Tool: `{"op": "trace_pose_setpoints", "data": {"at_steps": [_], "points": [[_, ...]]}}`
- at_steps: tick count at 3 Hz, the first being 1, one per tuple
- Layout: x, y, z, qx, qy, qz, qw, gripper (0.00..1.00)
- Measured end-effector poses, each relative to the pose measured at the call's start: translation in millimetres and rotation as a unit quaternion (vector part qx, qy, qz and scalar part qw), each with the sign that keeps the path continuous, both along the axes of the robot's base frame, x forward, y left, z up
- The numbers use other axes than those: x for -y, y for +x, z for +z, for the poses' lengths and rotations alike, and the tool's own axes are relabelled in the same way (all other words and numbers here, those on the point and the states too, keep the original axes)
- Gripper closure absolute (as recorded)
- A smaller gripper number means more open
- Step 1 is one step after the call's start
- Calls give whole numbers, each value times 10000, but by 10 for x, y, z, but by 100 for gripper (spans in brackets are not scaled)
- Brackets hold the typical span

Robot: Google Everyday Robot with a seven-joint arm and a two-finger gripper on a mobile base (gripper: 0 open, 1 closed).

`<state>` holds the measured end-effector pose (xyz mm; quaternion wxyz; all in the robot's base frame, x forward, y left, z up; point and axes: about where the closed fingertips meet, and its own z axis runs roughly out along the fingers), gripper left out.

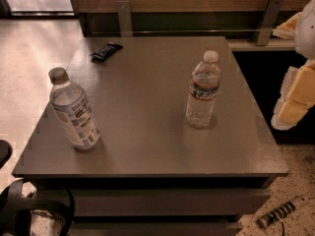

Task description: Move water bottle near rxbar blueberry

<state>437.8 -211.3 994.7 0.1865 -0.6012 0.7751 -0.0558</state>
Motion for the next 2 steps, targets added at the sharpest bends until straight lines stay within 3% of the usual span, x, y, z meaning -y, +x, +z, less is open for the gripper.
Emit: {"op": "trace_pose_setpoints", "data": {"at_steps": [1,2], "points": [[31,48,-3,68,324,5,9995,0],[282,260,-111,389,1228,-19,9917,0]]}}
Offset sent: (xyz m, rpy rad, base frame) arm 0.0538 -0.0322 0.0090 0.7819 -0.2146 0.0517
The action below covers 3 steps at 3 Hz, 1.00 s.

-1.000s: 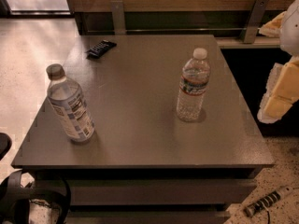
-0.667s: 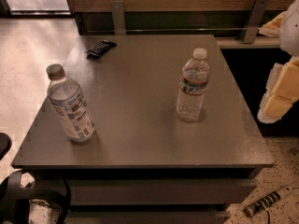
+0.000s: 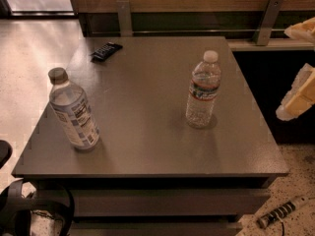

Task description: Move water bottle near rxbar blueberry

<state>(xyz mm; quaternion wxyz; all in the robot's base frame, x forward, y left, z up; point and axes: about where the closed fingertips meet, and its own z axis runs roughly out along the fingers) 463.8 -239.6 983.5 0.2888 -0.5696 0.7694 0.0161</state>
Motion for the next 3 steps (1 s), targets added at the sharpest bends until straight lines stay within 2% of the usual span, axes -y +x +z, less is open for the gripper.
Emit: {"op": "trace_pose_setpoints", "data": {"at_steps": [1,2,3], "points": [[147,202,-137,417,910,59,9950,0],[57,297,-209,769,2016,293,9760,0],[-229,306,-127,892,3106,618,9443,0]]}}
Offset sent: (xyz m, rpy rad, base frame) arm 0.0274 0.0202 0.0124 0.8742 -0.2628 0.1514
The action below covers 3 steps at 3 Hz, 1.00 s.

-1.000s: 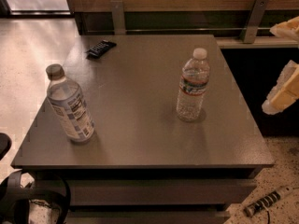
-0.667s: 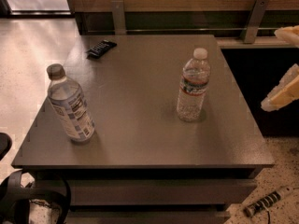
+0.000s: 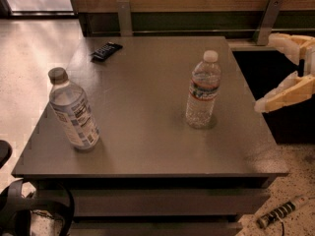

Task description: Move water bottle near rxbar blueberry

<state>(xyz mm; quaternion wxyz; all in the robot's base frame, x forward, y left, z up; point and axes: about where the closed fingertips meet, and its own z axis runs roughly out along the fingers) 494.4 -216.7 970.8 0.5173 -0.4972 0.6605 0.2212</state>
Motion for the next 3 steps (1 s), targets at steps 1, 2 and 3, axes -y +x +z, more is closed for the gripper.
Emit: {"op": "trace_pose_setpoints", "data": {"at_steps": [1,2,3], "points": [[-357,-16,127,-6,998,336,9944,0],[-545,42,127,-16,1240,436,9913,0],[-692,198,-16,-166,1338,401,9901,0]]}}
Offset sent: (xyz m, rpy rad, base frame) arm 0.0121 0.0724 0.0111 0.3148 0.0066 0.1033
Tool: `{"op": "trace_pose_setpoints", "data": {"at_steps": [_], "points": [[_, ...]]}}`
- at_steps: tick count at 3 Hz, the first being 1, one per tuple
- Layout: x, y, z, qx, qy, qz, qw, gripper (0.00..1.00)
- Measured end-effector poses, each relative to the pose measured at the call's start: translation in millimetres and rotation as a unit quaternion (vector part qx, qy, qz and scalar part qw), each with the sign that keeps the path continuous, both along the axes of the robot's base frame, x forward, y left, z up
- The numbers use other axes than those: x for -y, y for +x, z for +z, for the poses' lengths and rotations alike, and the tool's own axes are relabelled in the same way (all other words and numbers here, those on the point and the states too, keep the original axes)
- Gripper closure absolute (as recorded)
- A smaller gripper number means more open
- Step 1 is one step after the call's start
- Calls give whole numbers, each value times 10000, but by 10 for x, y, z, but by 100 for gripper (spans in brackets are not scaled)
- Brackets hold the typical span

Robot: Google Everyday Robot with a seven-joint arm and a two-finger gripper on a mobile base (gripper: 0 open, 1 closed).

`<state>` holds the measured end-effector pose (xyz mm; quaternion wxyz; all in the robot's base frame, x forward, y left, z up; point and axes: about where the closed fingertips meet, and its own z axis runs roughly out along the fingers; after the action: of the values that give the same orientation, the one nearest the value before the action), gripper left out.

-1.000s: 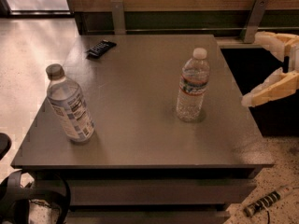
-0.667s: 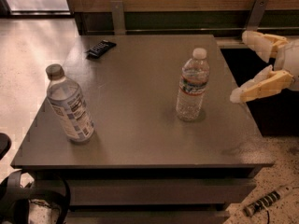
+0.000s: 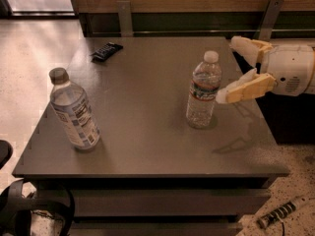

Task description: Move water bottle near rxbar blueberry

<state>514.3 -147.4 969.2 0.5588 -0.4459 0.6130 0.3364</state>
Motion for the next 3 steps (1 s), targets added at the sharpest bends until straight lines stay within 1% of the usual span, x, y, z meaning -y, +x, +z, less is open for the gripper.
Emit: {"op": "trace_pose_setpoints", "data": {"at_steps": [1,2,3], "points": [[-117,185,-205,-119,147,-54,9998,0],[-187,286,-344,-106,343,-97,9993,0],[-206,317,-453,17,618,-200,9979,0]]}}
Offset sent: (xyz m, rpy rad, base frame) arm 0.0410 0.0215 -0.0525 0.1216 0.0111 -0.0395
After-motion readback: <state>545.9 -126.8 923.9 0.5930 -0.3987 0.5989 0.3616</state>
